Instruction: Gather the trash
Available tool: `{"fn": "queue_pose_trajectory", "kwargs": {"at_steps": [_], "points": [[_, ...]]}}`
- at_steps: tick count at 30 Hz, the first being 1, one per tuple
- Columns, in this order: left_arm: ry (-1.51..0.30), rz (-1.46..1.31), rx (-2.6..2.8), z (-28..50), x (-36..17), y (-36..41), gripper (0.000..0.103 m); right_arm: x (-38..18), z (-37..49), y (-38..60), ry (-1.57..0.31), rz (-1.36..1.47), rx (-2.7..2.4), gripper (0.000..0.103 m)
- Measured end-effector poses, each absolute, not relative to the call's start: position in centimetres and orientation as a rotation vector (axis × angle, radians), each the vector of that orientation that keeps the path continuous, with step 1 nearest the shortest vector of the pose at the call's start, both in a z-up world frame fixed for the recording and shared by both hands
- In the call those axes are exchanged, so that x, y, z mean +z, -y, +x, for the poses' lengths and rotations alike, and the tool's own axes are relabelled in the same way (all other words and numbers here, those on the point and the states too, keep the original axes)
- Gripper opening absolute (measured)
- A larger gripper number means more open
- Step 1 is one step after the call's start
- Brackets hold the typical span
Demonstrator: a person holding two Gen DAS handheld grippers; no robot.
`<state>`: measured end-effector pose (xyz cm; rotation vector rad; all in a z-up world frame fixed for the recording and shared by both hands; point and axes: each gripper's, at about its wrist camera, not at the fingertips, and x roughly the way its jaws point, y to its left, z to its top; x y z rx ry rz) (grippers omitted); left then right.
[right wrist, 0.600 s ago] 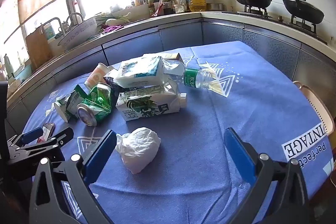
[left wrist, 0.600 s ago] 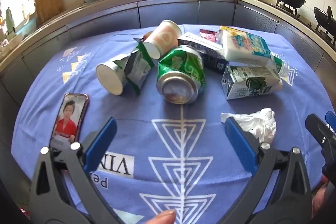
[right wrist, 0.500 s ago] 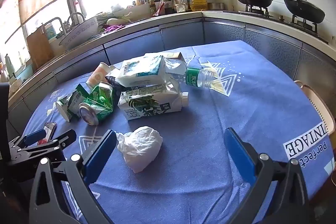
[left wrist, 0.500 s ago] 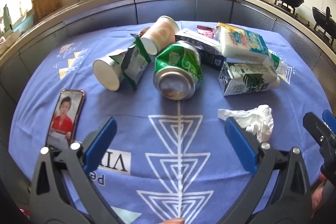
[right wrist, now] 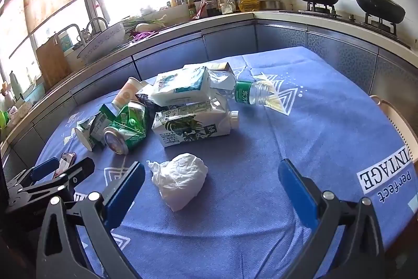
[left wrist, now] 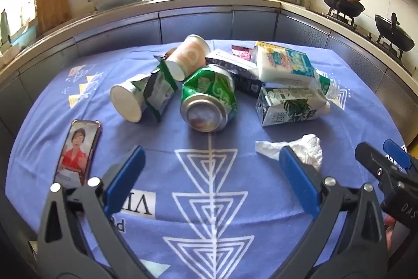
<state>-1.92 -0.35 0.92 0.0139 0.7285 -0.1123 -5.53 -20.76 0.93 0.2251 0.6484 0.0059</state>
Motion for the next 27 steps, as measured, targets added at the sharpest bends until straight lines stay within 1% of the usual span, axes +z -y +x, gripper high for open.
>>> {"fn": "queue_pose_trajectory", "kwargs": {"at_steps": [8,19,24,27], "points": [[-0.717,0.004,-0.119,-2.2,1.2,0.3,0.098,1.4,-5.8,20.5,-0.628,0.212,0.006,0.100],[-0.754,-0.050,-0.128,-3.1,0.1,-0.6,0.098,1.4,-5.9,20.5,-0.623,0.206,0.007,0.100],[-0.733,0.028,-0.124,-2.9,0.4,-0.1,0.098,1.4,-5.8,20.2,-0.632,0.198,0.014,0.100],[-0.703,-0.004,-0.057,-1.7,1.0,-1.8,0.098,1.6,-5.9,19.8,-0.626,0.173,0.020,0.099]]}}
